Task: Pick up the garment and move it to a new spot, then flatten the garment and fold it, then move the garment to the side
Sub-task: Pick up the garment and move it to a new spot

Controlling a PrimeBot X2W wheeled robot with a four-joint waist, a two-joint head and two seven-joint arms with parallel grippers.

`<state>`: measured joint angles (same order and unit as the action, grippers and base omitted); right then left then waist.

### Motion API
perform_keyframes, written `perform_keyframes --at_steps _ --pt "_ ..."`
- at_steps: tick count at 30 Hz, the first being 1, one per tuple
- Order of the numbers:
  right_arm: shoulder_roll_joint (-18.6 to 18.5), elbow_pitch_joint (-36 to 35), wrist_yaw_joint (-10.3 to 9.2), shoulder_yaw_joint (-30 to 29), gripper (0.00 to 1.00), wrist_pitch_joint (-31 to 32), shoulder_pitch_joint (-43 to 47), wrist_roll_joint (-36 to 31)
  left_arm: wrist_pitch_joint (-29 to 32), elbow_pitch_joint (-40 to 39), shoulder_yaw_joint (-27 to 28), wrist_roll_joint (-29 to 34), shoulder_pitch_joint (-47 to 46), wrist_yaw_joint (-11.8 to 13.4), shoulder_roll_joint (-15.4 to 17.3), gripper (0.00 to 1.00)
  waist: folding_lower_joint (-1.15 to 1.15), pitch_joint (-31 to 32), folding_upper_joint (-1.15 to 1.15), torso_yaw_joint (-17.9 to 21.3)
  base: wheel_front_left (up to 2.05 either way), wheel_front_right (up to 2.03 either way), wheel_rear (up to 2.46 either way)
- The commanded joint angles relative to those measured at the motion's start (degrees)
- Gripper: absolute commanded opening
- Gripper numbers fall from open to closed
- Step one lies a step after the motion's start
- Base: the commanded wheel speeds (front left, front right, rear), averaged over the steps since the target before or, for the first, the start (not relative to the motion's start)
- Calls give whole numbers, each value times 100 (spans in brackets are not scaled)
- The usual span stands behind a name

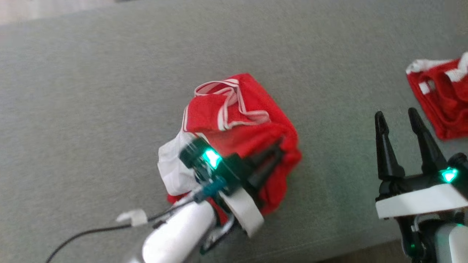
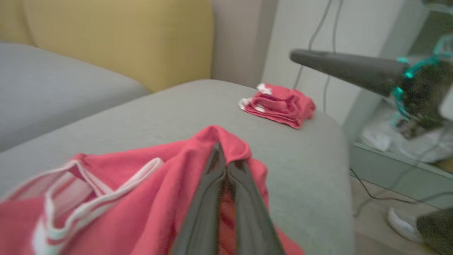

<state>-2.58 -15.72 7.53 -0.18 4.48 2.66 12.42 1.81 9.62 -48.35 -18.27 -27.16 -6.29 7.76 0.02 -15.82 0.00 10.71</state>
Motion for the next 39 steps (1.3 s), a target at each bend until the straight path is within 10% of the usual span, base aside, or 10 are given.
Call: perform_keyframes --at_steps 1,3,4,12,31,39 --pt "-31 -172 -4 112 100 -58 -199 35 -74 -96 18 24 -109 -43 -9 0 -2 -210 0 221 0 0 0" --pt "-31 -101 -4 76 100 -98 -217 52 -151 87 -349 -30 -56 -86 -3 20 -2 -189 0 209 0 0 0" --pt "-31 -76 -4 59 100 -106 -214 52 -182 138 -435 -81 -15 -93 5 100 -2 -154 0 184 0 0 0" --pt "-30 31 -4 -2 100 3 -155 -55 -650 34 -338 -250 257 101 234 100 -2 345 0 -285 0 0 0" --pt "-30 -108 -4 90 100 427 16 -256 -1565 -447 2210 -939 1238 1953 1415 100 -2 928 0 -1454 0 0 0" --pt "-30 2 -4 188 100 514 169 -246 -1658 -366 2634 -898 1802 2080 1761 100 -2 1165 0 -1446 0 0 0"
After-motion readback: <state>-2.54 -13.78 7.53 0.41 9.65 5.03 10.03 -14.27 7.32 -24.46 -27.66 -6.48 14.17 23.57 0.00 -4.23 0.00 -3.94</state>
